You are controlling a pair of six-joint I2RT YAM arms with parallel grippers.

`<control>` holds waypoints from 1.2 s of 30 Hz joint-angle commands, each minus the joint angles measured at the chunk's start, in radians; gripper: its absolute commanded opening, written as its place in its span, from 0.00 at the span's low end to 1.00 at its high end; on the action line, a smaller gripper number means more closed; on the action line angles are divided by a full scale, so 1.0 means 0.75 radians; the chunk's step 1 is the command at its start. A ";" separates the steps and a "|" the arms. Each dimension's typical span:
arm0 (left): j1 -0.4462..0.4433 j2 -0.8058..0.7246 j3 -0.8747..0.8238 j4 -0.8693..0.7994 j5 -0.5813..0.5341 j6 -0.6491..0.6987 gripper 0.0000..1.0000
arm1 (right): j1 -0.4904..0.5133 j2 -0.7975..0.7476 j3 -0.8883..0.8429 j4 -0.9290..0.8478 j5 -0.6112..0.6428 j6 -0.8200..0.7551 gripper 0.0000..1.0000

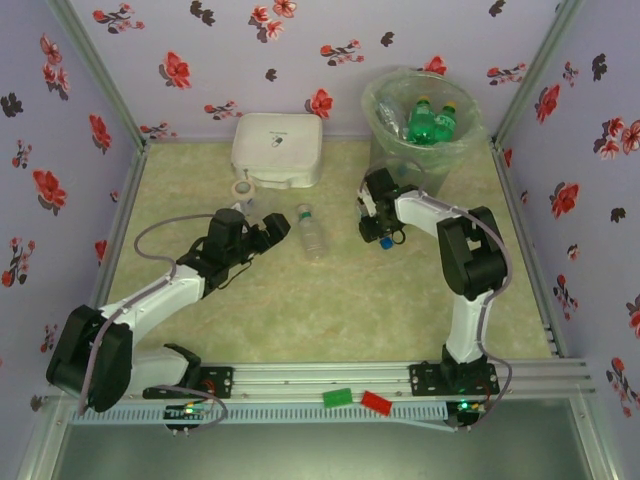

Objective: Put the plastic bottles in the bin

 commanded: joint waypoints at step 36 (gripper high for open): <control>0.004 -0.074 -0.028 0.008 0.016 0.037 1.00 | -0.293 -0.847 0.387 0.183 -0.012 0.248 0.40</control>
